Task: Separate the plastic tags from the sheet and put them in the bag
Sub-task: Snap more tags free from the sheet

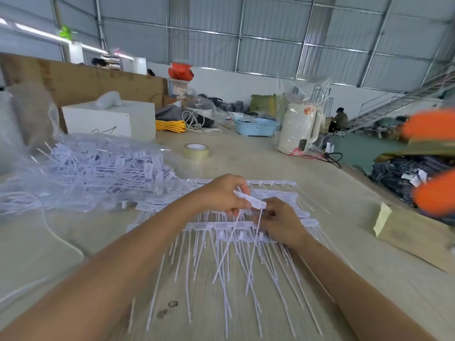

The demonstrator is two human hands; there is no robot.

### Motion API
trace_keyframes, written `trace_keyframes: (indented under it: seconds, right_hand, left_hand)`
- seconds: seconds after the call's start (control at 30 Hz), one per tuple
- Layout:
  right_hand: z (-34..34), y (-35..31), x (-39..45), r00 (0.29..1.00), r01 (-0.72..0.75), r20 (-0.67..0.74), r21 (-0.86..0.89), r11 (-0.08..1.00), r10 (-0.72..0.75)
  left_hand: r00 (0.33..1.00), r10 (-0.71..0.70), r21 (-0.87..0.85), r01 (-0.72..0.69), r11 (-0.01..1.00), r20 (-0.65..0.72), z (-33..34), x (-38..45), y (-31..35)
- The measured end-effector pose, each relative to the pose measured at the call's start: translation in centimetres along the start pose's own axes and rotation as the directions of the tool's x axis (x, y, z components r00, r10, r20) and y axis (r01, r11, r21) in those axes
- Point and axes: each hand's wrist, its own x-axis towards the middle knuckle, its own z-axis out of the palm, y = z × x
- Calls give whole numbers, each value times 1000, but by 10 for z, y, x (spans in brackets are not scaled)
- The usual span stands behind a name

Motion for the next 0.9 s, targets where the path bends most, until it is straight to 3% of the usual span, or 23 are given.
trace_keyframes:
  seconds: [0.1, 0.17, 0.23, 0.3, 0.43, 0.57, 0.67, 0.9]
  right_hand:
    - [2, -1, 2, 999, -25, 44, 42, 999, 23]
    - [-2, -1, 3, 991, -132, 35, 211, 969, 127]
    - [-6, -2, 6, 960, -261, 38, 475, 840, 277]
    - [-5, -5, 7, 946, -282, 50, 617, 734, 322]
    - [2, -10, 5, 983, -180, 45, 428, 885, 178]
    - [0, -16, 8, 991, -93, -31, 535, 840, 129]
    - [-5, -19, 8, 998, -48, -15, 521, 852, 66]
    - [-4, -22, 7, 989, 62, -148, 303, 951, -17]
  left_hand:
    - [997, -34, -158, 22, 987, -75, 6, 2, -16]
    - [990, -50, -208, 21, 978, -134, 9, 4, -24]
    - [982, -57, -247, 11, 969, -181, 12, 5, -28]
    - [980, -36, -274, -20, 961, -197, 16, 6, -28]
    - [972, -49, -371, -41, 928, -232, 24, 10, -24]
    - [978, -42, -461, -59, 885, -205, 24, 7, -20]
    - [983, -21, -528, -79, 846, -181, 23, 4, -16]
    - [981, -188, -617, 124, 777, -39, 24, 6, -12]
